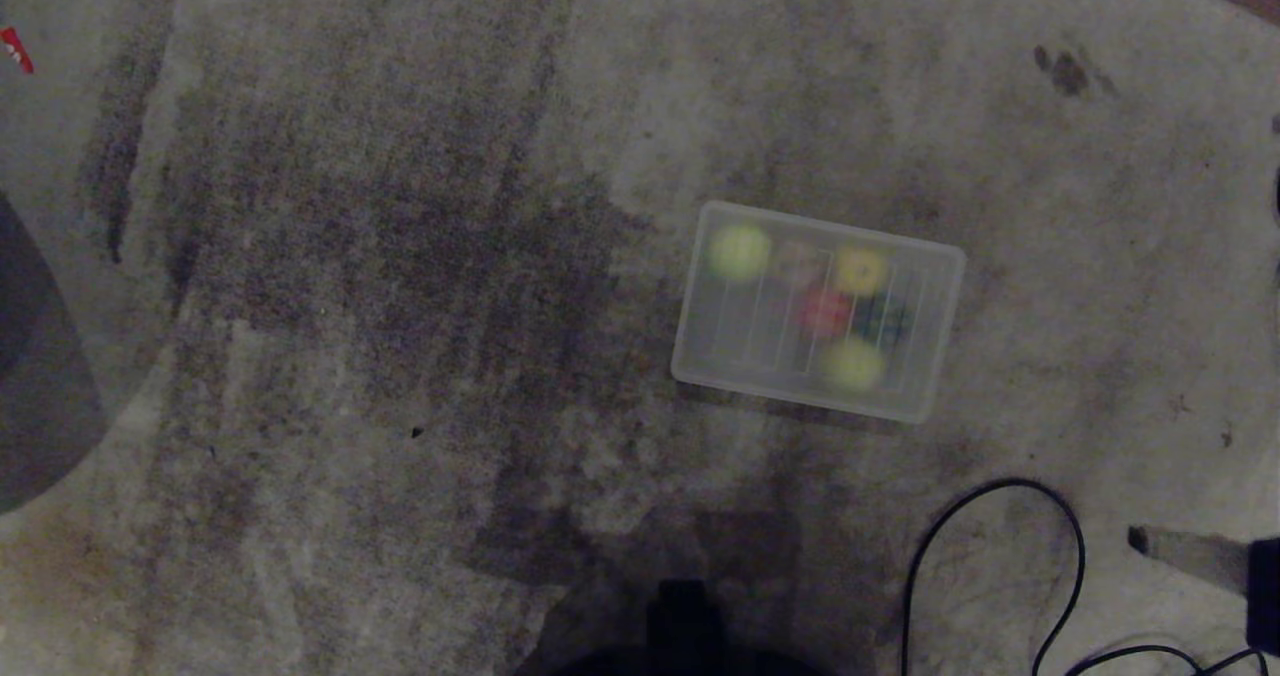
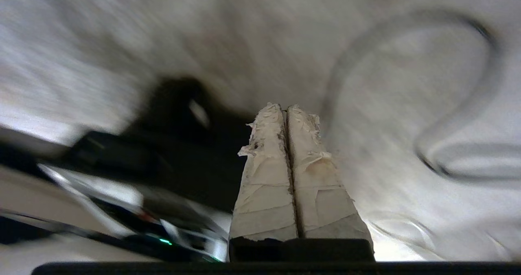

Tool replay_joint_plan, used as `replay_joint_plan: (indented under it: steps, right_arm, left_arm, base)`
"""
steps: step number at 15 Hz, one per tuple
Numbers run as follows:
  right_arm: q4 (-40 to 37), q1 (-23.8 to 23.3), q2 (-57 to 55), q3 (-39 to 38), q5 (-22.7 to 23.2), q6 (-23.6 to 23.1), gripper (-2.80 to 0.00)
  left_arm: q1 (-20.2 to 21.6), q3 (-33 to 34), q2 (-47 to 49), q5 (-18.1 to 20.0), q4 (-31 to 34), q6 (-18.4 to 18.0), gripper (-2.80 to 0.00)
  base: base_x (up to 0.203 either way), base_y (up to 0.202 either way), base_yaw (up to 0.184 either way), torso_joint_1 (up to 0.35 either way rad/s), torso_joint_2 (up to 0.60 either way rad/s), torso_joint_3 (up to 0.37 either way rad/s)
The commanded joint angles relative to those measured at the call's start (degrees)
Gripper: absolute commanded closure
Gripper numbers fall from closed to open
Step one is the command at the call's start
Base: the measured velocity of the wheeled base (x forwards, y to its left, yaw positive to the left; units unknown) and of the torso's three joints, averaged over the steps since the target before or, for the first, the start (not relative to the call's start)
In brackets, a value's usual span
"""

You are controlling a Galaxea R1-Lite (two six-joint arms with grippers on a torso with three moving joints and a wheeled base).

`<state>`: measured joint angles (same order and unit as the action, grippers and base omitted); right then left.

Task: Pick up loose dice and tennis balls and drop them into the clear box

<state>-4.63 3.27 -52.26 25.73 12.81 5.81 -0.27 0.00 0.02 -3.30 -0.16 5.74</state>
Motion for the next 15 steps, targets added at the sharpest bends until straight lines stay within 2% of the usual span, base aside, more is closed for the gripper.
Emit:
replay_joint_plan:
  steps: [1, 4, 7, 10, 12, 14, 15]
  right_arm:
    - [-1.1, -2.8, 16.3, -8.1, -0.2, -1.8, 0.0]
    - [-4.4, -4.1, 28.8, -14.5, -1.0, -2.8, 0.0]
    - [-9.3, -2.0, 39.0, -16.6, -7.0, -3.1, 0.0]
    - [-10.3, -2.5, 49.3, -18.2, -9.8, -3.5, 0.0]
    - [-9.0, -2.6, 52.4, -19.0, -10.6, -3.1, 0.0]
    - [-2.1, -2.7, 52.3, -21.5, -10.8, -2.2, 0.0]
    - [-1.2, -2.7, 52.3, -21.9, -11.3, -1.9, 0.0]
  left_arm:
    - [0.0, 0.1, 0.1, 0.0, 0.0, 0.1, 0.0]
    - [0.0, 0.1, 0.1, 0.0, 0.0, 0.1, 0.0]
    - [0.0, 0.1, 0.0, -0.1, 0.0, 0.1, 0.0]
    - [0.0, 0.1, 0.1, 0.0, 0.0, 0.1, 0.0]
    - [0.0, 0.1, 0.1, -0.1, 0.0, 0.1, 0.0]
    - [0.0, 0.1, 0.0, -0.1, 0.0, 0.1, 0.0]
    - [0.0, 0.1, 0.1, 0.0, 0.0, 0.1, 0.0]
  base:
    - [0.0, 0.0, 0.0, 0.0, 0.0, 0.0]
    - [0.0, 0.0, 0.0, 0.0, 0.0, 0.0]
    - [0.0, 0.0, 0.0, 0.0, 0.0, 0.0]
    - [0.0, 0.0, 0.0, 0.0, 0.0, 0.0]
    - [0.0, 0.0, 0.0, 0.0, 0.0, 0.0]
    - [0.0, 0.0, 0.0, 0.0, 0.0, 0.0]
    - [0.0, 0.0, 0.0, 0.0, 0.0, 0.0]
